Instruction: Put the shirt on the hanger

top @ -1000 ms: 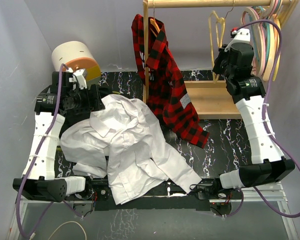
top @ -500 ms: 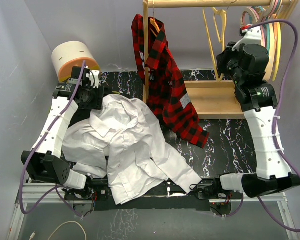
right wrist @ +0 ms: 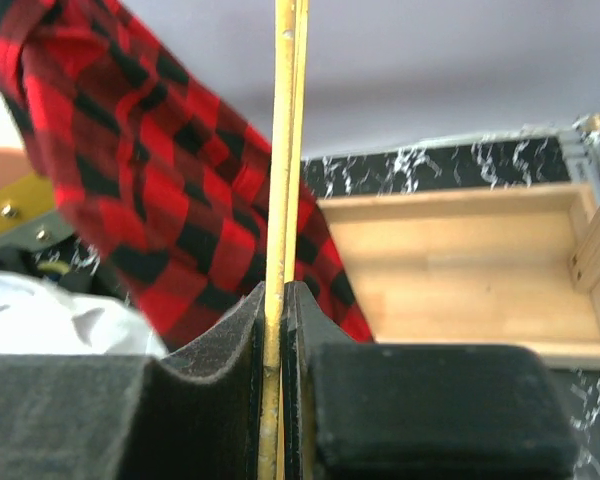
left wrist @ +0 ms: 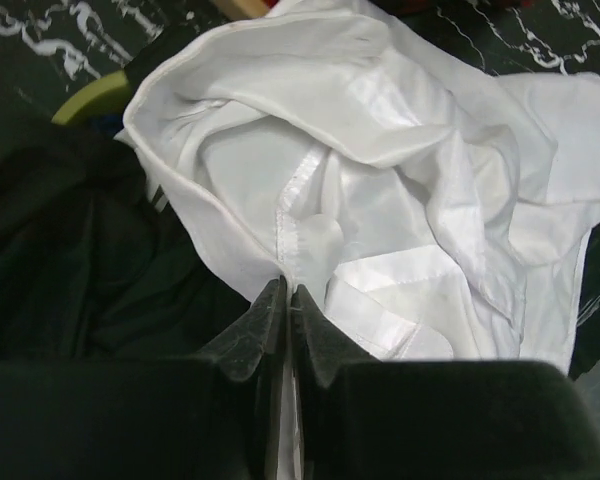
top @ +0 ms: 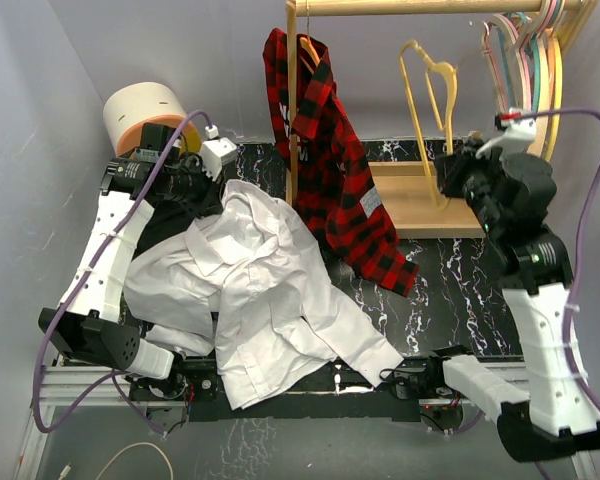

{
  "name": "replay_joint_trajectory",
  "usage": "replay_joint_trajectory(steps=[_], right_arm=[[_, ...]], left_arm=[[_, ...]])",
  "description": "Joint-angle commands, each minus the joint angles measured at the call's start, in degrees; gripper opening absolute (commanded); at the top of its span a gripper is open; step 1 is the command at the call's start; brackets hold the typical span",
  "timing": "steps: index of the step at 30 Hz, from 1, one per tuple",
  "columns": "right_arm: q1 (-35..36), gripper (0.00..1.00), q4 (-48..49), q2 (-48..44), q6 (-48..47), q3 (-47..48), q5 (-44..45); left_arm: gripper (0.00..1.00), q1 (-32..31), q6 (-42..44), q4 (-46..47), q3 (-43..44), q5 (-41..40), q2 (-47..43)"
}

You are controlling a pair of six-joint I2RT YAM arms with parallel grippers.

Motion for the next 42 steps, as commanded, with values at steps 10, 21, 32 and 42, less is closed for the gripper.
replay_joint_trajectory(steps=[10,21,32,42], right_arm=[[0.6,0.08,-10.8,-29.3,4.7,-7.4,-12.5],[0.6,0.08,-13.8,-32.0,7.3,-16.3,-36.7],[0.6,0.08,-5.0,-28.4,3.3,-25.7,-45.2],[0.6,0.08,3.6,-28.2,6.6,-31.8,-41.5]], left_arm=[[0.00,-9.8,17.7,13.4,-0.1,-14.1,0.0],[0.91,-10.9,7.4,17.4,8.6,-25.5,7.8],[0.97,-11.7,-27.4,-2.9,25.2,-37.7,2.4],[0.97,-6.9,-40.1,-3.4,16.1,-29.1,0.3]])
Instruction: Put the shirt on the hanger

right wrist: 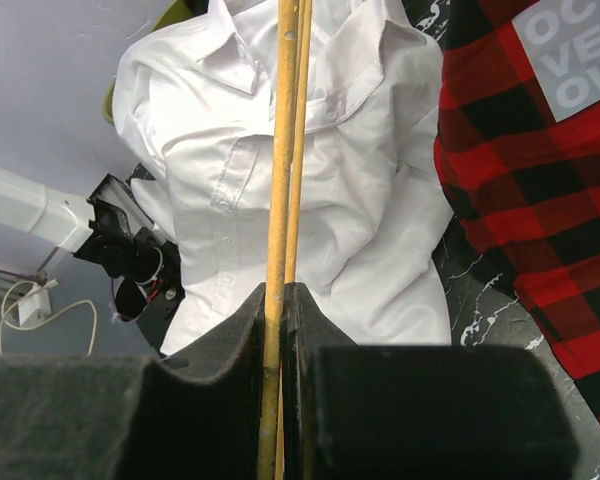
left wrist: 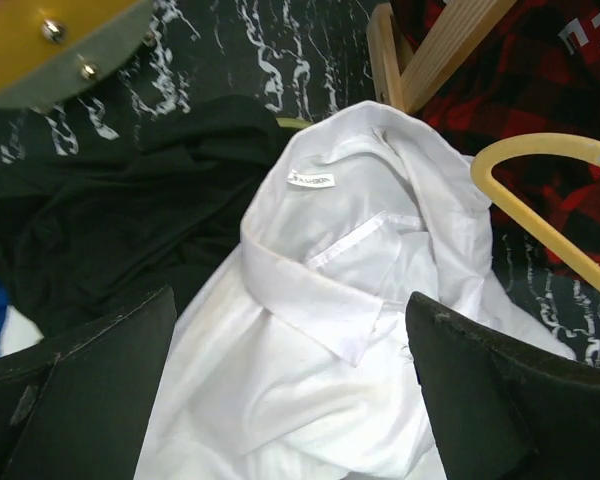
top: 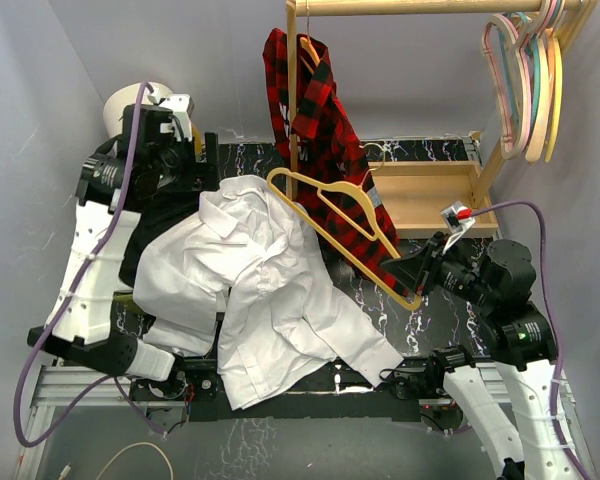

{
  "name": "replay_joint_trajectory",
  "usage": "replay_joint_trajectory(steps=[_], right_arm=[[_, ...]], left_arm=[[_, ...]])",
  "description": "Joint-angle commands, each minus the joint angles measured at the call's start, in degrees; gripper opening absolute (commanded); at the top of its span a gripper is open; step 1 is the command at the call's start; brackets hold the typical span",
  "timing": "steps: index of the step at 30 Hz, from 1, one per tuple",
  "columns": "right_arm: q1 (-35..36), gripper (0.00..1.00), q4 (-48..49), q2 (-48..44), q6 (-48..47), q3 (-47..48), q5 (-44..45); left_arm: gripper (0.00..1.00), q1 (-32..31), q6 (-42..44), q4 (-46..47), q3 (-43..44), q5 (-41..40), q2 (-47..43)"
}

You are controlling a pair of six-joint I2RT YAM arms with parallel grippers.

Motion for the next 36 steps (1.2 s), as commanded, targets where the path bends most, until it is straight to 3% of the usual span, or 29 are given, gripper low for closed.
replay_joint_trajectory(steps=[1,4,10,19,26,30,32,36], right_arm=[[0.1,0.08,7.9,-0.3,0.5,0.1,2.0],[0.1,0.08,8.3,-1.6,1.7,-0.6,4.5],[0.1,0.08,13.2,-3.8,9.2,-4.8,4.1],[0.0,0.08,14.6,-5.7,12.7,-7.3,5.3],[0.1,0.08,23.1,-4.1,15.2,-13.5,-7.1],[0.1,0.08,20.2,0.7,7.6,-9.0,-7.8],[0.0,0.08,18.7,3.3,3.4,-6.7,-7.0],[0.0,0.08,19.0,8.5,-1.2,-4.1,-9.4]], left_arm=[[0.97,0.5,-10.1,-1.3,-0.4,3.0,2.6],[0.97,0.6,-13.9,-0.3,-4.4,4.1,1.1],[0.82,0.5,-24.7,6.0,-19.4,7.8,-3.8],[0.61,0.5,-30.2,3.1,-20.6,8.2,-2.0],[0.59,0.5,-29.6,1.4,-21.4,8.1,3.3],[0.57,0.5,-29.2,1.6,-21.2,6.0,4.0],[0.50,0.5,-28.5,1.9,-20.9,4.8,4.5],[0.18,0.5,-26.7,1.8,-19.3,2.9,4.6]])
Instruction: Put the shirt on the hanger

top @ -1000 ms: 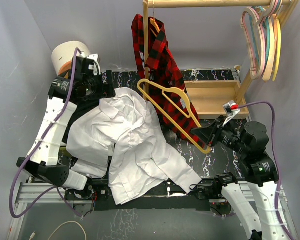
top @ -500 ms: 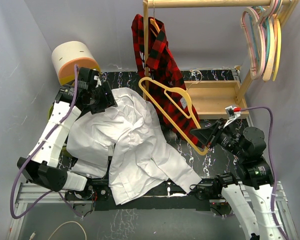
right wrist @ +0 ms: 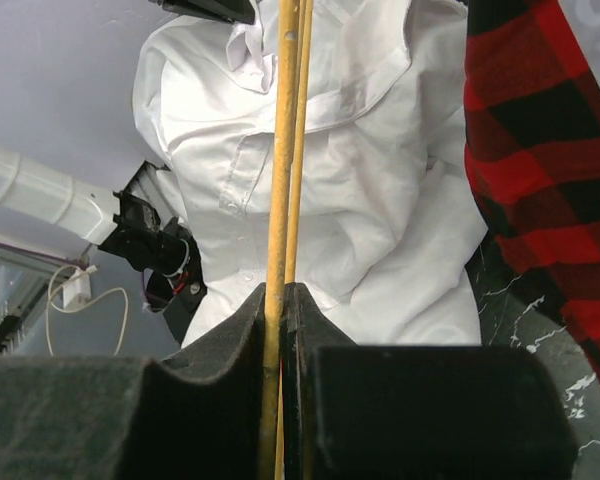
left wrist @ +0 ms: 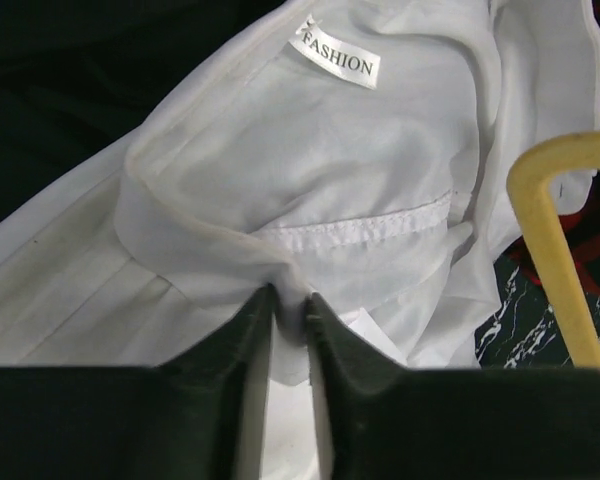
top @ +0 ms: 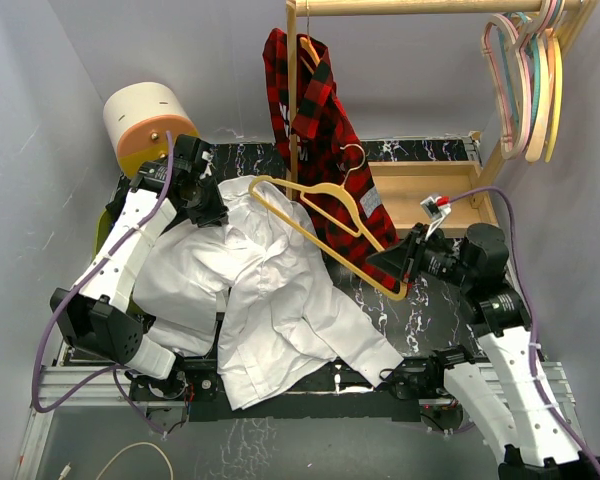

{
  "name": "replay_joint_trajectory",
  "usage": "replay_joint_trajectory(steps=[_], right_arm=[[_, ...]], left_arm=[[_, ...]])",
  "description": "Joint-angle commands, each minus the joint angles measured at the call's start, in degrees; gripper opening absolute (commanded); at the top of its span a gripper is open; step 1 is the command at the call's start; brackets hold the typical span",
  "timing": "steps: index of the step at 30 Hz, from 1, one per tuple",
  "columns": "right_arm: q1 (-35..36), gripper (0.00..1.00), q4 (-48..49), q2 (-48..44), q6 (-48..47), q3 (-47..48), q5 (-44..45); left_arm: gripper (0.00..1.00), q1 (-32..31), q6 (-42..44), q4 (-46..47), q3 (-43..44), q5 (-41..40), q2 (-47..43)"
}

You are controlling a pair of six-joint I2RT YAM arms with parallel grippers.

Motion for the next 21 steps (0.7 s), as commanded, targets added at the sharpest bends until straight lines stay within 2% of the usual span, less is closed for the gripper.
replay_joint_trajectory(steps=[1,3,6,11,17,21], right_arm=[[0.1,0.08,5.5,4.3,-7.6,5.5,-5.1],[0.0,0.08,6.7,6.5,-8.2,6.0,-7.5],[0.1,0.08,6.9,9.3,-10.3,6.8,-10.8],[1.7,0.08,11.7,11.6,-9.1,5.0,-14.1],[2.8,0.08,22.1,15.8,-3.1,3.4,-20.2],[8.2,0.08,19.3,21.0,-7.1,6.2,-16.4]], left_arm=[[0.12,0.3,2.6,-1.1,2.7,-3.3,-0.9],[0.04,0.3,4.9,-1.4,4.3,-4.8,-1.8],[0.01,0.3,9.6,-2.6,6.3,-6.4,-3.3],[0.04,0.3,14.1,-3.3,7.0,-8.4,-6.3],[0.07,0.3,13.4,-3.9,8.3,-6.7,-6.2],[0.07,0.1,12.1,-4.1,9.7,-3.3,-4.6]])
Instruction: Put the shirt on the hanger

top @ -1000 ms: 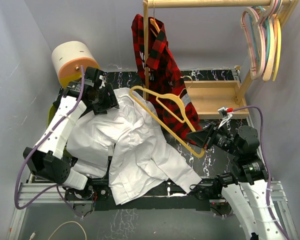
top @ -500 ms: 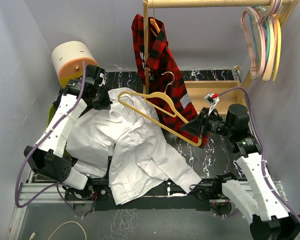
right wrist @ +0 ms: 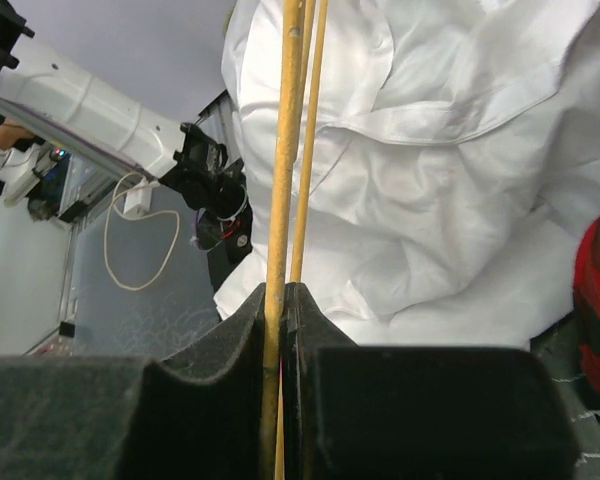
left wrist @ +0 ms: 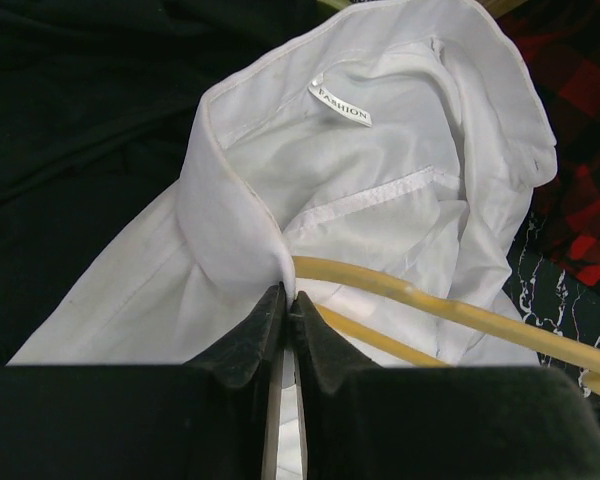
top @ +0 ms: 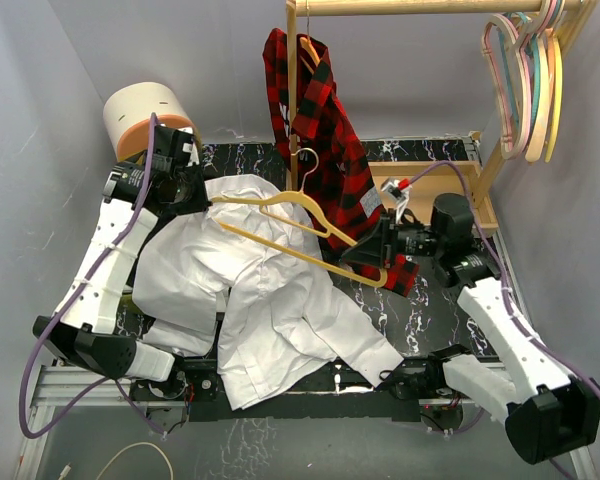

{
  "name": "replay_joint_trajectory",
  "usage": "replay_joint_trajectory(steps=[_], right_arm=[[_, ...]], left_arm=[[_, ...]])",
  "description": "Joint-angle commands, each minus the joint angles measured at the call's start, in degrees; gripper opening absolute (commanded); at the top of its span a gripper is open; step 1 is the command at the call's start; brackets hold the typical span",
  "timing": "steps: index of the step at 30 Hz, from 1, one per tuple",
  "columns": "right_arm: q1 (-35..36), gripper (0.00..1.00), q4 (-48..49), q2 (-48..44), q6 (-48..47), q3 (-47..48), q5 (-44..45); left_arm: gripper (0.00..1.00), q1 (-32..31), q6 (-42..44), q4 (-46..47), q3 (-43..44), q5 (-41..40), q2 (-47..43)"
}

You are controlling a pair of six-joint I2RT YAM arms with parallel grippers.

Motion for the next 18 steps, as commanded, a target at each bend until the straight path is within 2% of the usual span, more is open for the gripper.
replay_joint_trajectory(steps=[1,10,13,18], right_arm=[[6.0,0.08,3.0,4.9,-3.8,3.8,1.3],[8.2,0.08,0.9,12.5,-6.8,7.7,1.2],[8.4,0.08,-6.2,13.3,-11.6,10.6,4.7],[8.4,0.08,-10.4,13.0,-14.5,13.9,9.7]], left_arm=[[0.07,0.0,-0.4,-1.8,3.5,3.6,0.9],[0.04,-2.1,2.1,-2.8,5.7,9.4,-0.6],[0.04,-2.4,4.3,-3.1,7.7,10.6,-1.2],[0.02,-2.7,9.0,-5.2,9.1,13.8,-1.7]])
